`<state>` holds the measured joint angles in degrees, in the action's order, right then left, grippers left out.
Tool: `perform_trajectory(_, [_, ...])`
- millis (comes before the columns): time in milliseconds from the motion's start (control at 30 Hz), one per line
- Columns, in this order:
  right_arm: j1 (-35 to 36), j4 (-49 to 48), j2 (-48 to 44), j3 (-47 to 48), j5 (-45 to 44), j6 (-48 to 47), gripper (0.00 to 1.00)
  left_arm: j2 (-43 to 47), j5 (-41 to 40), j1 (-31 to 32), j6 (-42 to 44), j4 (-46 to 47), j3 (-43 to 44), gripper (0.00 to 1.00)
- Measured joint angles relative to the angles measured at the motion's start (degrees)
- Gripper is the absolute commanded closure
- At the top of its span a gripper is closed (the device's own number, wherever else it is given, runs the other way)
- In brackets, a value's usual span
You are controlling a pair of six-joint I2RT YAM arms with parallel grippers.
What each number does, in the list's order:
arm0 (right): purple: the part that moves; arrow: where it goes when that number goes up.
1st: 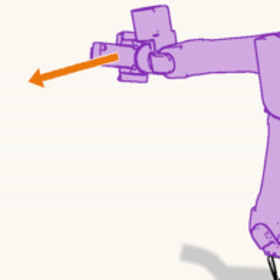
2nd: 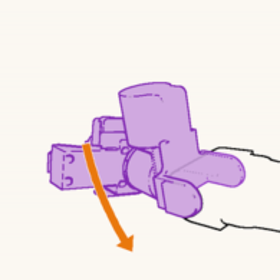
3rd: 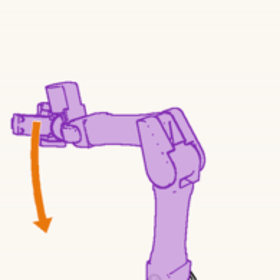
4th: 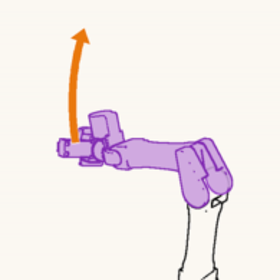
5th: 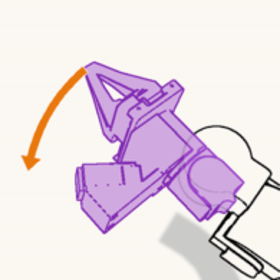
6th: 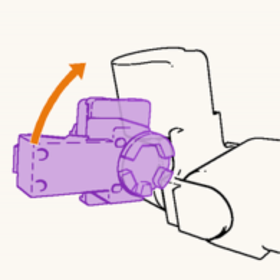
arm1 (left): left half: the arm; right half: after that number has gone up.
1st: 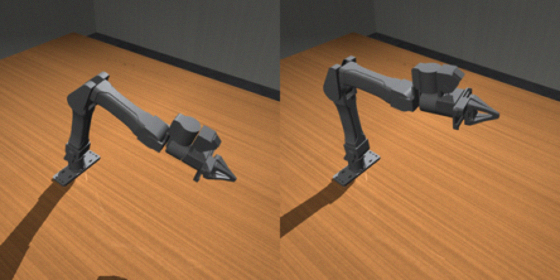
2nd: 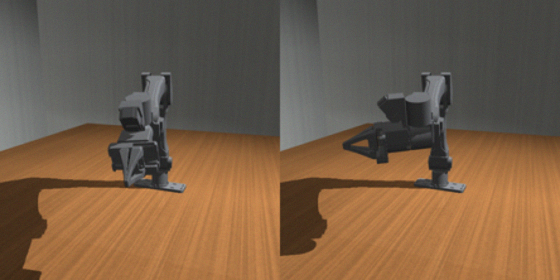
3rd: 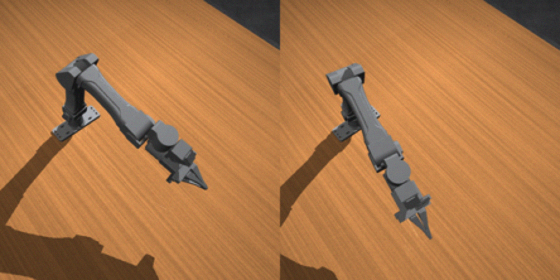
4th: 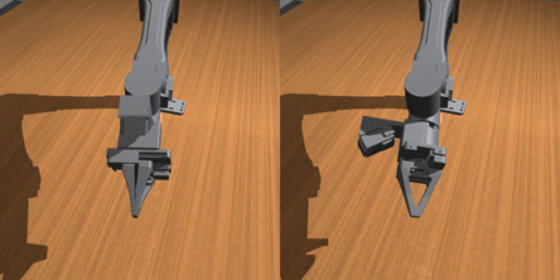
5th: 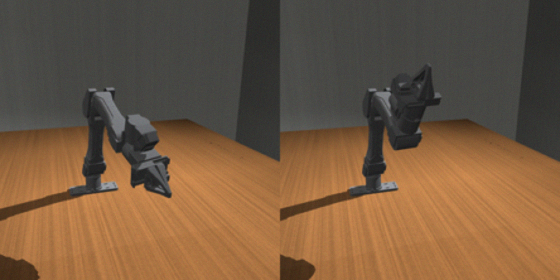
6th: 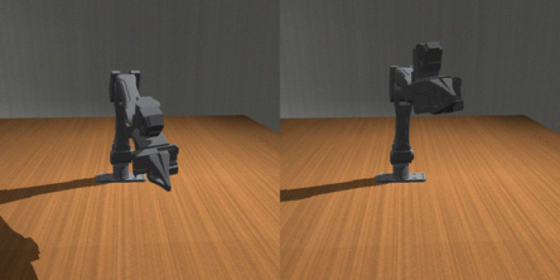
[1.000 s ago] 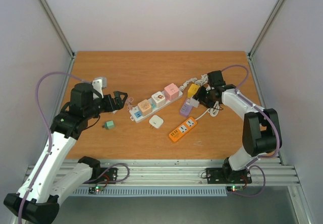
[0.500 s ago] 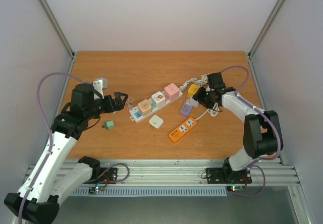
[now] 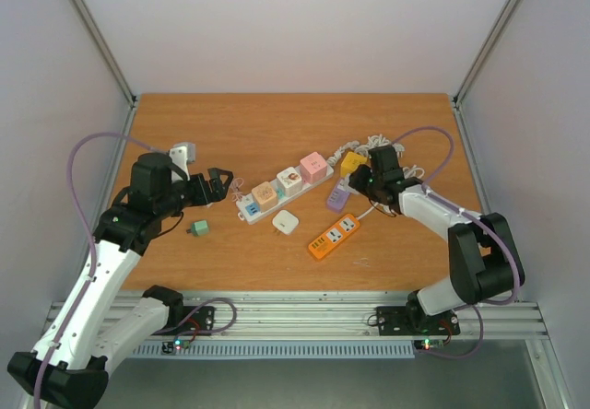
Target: Insert the plug
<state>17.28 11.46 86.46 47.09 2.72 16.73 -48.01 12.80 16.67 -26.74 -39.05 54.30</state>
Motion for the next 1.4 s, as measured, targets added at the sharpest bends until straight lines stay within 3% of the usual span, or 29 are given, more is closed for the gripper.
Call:
perform_trajectory(200, [1.2,-3.6,-2.8,-3.3,-2.5,1.7,0.54,0.0,-0.2,0.0,0.0,0.0,-0.1,0.01])
perform_trajectory(467, [3.3,-4.0,-5.1,-5.7,-5.5,3.3,0.42,0.0,-0.2,0.0,0.0,0.1,-0.1,0.01])
perform_trajectory(800, [2.4,13.0,-2.6,6.8,-6.7,1.7,0.35,-0.1,-0.5,0.0,0.0,0.2,-0.1,0.01])
perform_trajectory(1100, [-2.5,17.8,4.9,17.7,-2.6,0.2,0.47,-0.1,-0.7,0.0,0.0,0.2,-0.1,0.01])
perform_trajectory(1400, [-3.5,17.8,9.4,19.9,0.4,-0.1,0.55,-0.1,-0.7,0.0,0.0,0.2,-0.1,0.01])
